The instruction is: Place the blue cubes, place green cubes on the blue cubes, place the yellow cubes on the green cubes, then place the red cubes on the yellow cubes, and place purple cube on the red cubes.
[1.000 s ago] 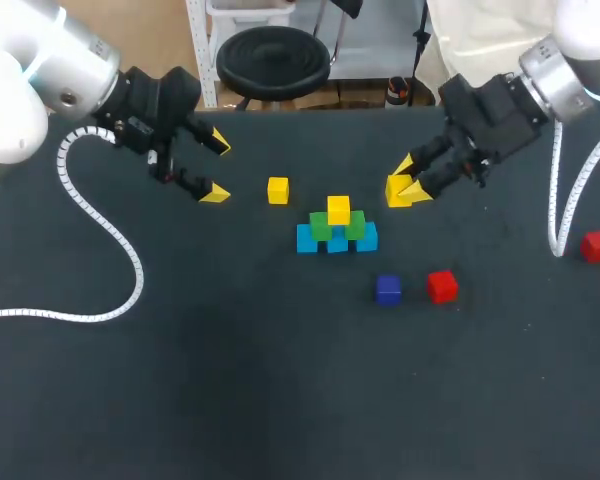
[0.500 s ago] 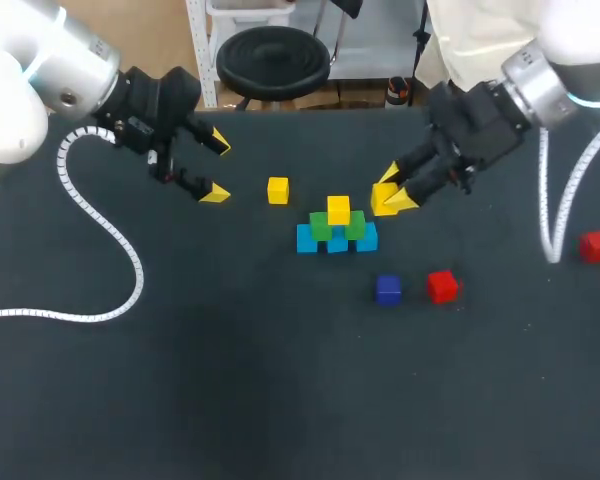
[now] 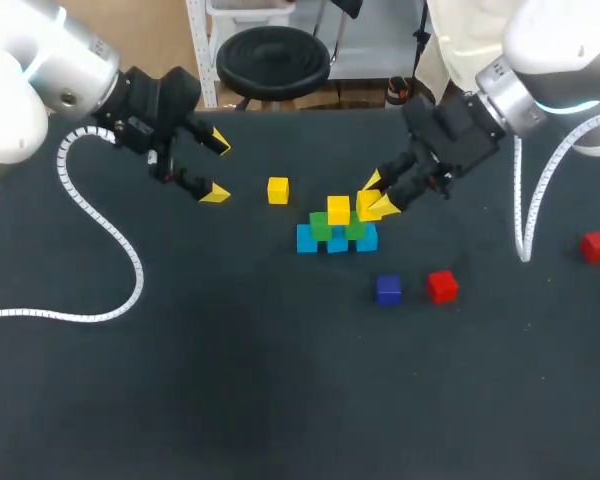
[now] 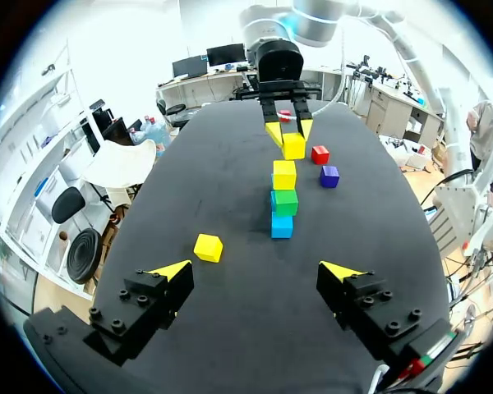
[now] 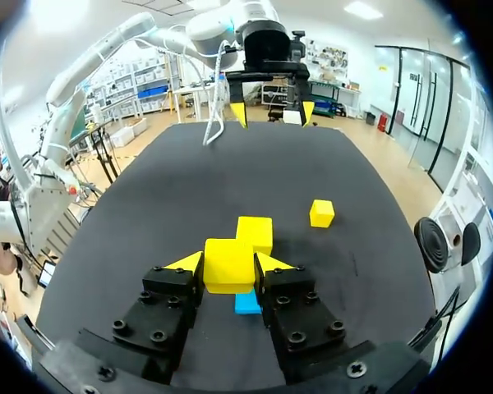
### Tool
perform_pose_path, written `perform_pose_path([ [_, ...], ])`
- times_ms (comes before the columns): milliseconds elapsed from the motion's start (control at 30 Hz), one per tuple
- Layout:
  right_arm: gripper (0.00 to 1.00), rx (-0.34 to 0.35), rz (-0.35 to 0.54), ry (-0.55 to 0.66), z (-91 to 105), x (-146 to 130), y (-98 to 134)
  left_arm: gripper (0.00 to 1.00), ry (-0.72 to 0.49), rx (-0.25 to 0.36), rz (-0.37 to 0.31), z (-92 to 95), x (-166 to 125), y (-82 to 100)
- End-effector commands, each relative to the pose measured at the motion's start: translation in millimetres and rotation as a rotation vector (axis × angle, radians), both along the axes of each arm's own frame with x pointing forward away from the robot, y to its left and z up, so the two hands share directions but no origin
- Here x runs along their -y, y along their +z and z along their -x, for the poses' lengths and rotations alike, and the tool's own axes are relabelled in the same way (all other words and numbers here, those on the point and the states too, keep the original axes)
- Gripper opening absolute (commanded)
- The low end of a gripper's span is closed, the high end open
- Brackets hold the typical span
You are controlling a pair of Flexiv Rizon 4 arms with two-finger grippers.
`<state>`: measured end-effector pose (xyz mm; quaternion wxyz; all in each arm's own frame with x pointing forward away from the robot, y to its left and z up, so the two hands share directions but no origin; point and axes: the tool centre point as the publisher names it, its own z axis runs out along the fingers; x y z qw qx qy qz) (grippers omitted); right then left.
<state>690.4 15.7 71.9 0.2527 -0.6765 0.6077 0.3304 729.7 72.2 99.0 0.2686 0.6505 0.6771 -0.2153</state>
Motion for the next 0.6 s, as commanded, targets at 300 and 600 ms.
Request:
perform_pose_path([
  [300,0.00,0.054,0.037,0.023,13.4,-5,1,1.00,-0.002,-0.001,0.000,-1.0,-1,0.0],
  [600,0.00,0.057,0.030,0.037,3.4,-6,-2,1.00,-0.002,-0.001,0.000,-1.0,-1,0.0],
])
